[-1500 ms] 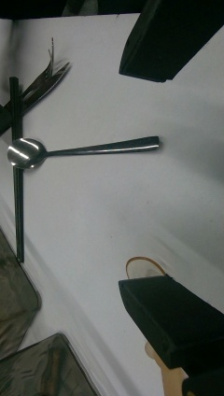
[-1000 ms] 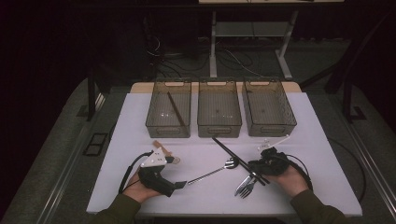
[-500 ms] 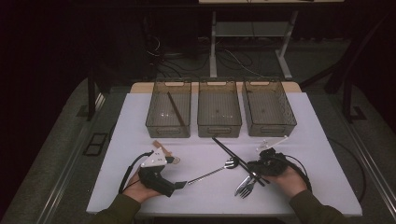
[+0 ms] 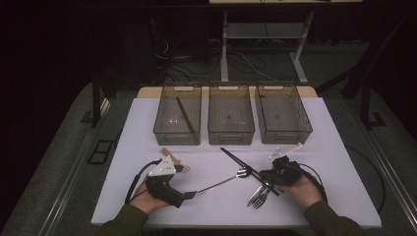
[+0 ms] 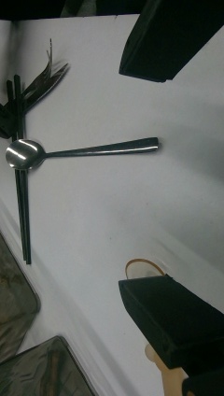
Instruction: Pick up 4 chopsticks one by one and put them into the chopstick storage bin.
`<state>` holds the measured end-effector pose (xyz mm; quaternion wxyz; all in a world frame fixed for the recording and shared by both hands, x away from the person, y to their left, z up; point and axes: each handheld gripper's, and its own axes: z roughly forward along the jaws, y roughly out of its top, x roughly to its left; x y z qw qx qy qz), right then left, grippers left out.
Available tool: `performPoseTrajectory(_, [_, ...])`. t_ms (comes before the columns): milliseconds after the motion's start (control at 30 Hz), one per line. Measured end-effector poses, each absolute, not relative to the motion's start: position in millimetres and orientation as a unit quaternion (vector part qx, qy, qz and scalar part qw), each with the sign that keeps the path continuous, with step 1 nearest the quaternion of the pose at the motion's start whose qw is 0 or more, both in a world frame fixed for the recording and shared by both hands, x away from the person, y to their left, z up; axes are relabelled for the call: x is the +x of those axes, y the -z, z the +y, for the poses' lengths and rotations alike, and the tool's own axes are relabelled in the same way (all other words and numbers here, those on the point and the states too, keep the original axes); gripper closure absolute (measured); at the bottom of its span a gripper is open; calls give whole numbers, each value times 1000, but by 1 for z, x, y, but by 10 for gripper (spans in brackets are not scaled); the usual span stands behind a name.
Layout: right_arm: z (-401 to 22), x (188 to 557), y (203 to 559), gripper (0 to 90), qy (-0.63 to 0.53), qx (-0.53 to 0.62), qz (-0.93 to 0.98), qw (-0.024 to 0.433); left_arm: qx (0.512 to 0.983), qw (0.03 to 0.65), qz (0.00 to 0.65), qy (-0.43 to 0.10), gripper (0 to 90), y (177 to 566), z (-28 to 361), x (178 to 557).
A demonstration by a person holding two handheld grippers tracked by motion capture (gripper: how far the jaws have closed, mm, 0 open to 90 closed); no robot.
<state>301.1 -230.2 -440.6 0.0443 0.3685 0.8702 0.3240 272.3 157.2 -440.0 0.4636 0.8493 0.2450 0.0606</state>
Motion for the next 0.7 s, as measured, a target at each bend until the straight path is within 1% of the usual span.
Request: performPoseTrajectory(700, [-241, 300, 425, 846, -352, 372, 857, 60, 849, 464, 245, -60, 0, 440, 157, 272])
